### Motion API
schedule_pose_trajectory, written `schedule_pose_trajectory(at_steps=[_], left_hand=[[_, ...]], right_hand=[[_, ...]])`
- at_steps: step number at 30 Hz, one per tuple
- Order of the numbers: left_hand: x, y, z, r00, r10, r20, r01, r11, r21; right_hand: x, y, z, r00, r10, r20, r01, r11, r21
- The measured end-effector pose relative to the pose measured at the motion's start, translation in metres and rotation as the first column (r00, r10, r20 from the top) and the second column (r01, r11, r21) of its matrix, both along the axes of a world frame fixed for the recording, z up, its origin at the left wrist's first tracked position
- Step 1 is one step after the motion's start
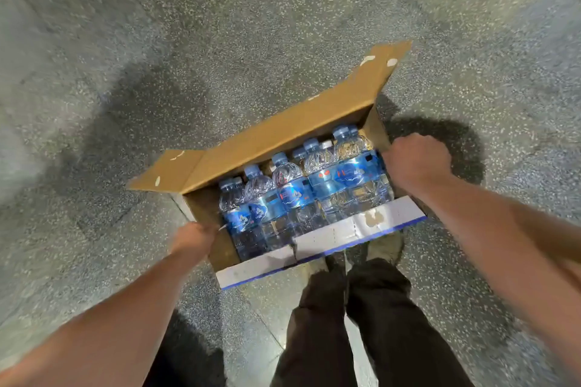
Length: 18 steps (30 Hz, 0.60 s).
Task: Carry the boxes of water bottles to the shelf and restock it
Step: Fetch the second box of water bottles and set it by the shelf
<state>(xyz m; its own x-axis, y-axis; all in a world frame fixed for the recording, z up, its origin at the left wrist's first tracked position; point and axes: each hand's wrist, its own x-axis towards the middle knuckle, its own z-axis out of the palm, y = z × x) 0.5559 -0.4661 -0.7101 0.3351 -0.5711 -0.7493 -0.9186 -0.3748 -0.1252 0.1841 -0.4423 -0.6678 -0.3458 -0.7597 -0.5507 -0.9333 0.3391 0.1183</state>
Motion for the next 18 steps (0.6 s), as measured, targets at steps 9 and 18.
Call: schedule_pose_trajectory(at_steps=[9,18], left_hand=[[-0.153,-0.060,0.025,0.953,-0.302,0.014,0.302,0.953,-0.002],[-0.342,-0.062,0.038,0.906,-0.423,-0.020,0.422,0.905,-0.047]], right_hand=[[-0.124,0.061,0.007,0.938,-0.344,0.042,0.344,0.939,-0.004],[-0.273,0.138,0.012,0.860,-0.505,0.073,0.508,0.860,-0.037]])
